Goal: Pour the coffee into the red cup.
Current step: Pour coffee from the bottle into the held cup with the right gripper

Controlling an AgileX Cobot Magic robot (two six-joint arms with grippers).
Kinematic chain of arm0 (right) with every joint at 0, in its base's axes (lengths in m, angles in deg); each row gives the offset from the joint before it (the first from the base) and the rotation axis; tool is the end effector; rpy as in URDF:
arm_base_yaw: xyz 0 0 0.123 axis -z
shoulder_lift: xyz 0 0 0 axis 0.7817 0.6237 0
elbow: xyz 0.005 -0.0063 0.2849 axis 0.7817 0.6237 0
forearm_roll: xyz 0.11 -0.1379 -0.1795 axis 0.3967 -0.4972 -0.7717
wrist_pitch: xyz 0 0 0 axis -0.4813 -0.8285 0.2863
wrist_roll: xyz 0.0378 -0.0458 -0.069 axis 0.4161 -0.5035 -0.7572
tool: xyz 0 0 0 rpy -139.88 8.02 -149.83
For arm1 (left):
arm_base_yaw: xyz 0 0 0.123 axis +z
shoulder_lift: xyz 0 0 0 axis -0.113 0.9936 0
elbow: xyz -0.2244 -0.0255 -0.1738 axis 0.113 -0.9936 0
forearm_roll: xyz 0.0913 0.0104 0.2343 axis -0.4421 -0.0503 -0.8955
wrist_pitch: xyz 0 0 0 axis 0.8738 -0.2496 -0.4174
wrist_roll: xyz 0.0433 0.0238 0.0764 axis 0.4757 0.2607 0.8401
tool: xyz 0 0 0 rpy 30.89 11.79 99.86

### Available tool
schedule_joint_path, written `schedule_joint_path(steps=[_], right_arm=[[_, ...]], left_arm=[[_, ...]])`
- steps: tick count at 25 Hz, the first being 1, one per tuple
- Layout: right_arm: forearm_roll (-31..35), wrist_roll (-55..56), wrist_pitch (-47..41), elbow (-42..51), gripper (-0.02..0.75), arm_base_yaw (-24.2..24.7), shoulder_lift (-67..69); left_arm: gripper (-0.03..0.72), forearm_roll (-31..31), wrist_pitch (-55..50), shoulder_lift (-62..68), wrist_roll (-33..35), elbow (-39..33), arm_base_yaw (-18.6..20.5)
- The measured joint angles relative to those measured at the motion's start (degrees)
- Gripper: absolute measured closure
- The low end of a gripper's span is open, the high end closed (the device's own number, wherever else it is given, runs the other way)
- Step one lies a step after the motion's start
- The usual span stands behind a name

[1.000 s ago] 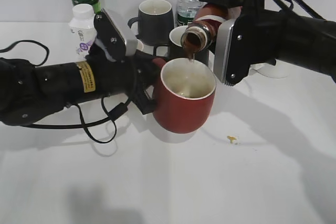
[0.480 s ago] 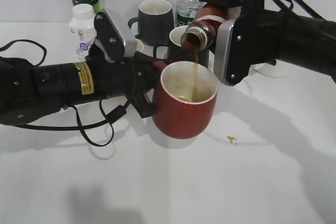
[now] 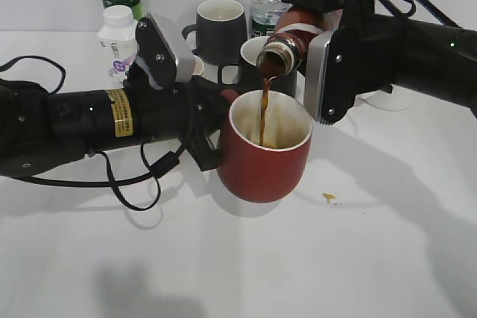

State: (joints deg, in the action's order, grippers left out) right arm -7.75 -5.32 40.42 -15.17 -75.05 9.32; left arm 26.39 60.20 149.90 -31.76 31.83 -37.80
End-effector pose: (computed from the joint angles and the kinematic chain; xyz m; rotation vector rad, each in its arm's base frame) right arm 0.2897 0.1643 0.2301 -1.5433 0.7691 -0.4529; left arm 0.2727 -0.2197 0.1736 1.1028 1.4969 -0.6478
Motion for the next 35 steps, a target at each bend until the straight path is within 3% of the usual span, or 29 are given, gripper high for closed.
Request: schedule_joint_path(steps=[35], right_arm=[[-1.50, -5.98, 0.07, -0.02, 0.227, 0.00, 0.00]], left_arm=[[0.621, -0.22, 0.83, -2.06, -0.84, -2.25, 0.00]])
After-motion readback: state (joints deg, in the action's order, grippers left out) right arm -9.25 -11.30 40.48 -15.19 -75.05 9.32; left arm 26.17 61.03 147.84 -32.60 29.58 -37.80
